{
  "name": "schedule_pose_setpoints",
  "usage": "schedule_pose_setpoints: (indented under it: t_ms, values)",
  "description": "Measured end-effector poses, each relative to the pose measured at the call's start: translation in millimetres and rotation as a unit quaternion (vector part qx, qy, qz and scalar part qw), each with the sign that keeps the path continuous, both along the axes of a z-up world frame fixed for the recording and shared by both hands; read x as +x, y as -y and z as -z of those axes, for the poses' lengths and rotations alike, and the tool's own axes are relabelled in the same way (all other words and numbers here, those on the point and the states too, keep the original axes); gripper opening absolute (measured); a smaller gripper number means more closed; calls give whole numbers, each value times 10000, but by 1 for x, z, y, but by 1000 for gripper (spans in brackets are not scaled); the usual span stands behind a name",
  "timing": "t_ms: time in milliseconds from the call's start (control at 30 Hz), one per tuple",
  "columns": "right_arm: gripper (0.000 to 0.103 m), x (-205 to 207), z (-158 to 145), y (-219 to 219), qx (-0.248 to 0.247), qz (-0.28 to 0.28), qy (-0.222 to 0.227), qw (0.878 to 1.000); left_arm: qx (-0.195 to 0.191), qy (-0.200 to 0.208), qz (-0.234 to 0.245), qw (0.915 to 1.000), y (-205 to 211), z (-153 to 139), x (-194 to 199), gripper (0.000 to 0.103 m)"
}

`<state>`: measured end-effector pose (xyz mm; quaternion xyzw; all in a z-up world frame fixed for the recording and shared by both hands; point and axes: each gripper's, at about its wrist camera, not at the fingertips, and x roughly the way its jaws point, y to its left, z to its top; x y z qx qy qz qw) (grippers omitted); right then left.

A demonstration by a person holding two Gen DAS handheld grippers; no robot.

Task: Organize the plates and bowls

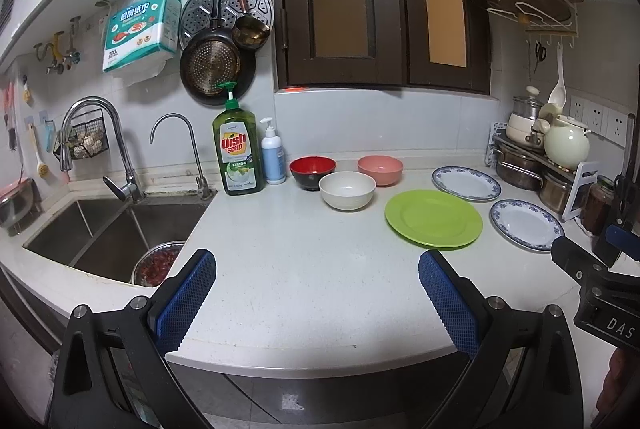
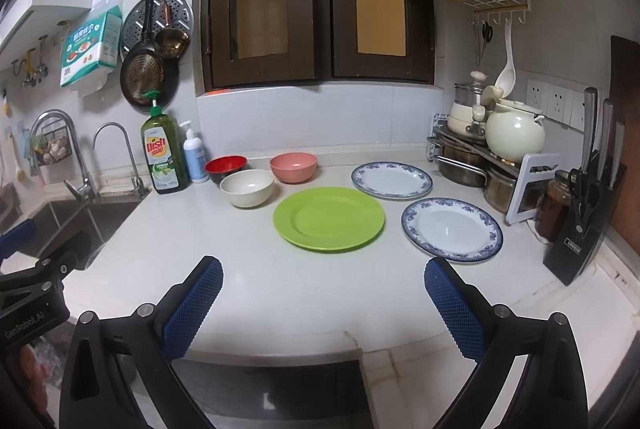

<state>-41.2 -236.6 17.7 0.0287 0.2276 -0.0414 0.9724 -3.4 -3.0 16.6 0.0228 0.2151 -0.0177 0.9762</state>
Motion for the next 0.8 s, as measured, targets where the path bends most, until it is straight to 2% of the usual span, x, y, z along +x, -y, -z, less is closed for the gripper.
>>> schedule_pose_setpoints:
  t_ms: [800]
  values:
    - [102, -3, -3, 0, 6, 18, 69, 10000, 82, 149, -31, 9999, 4, -4, -5, 103]
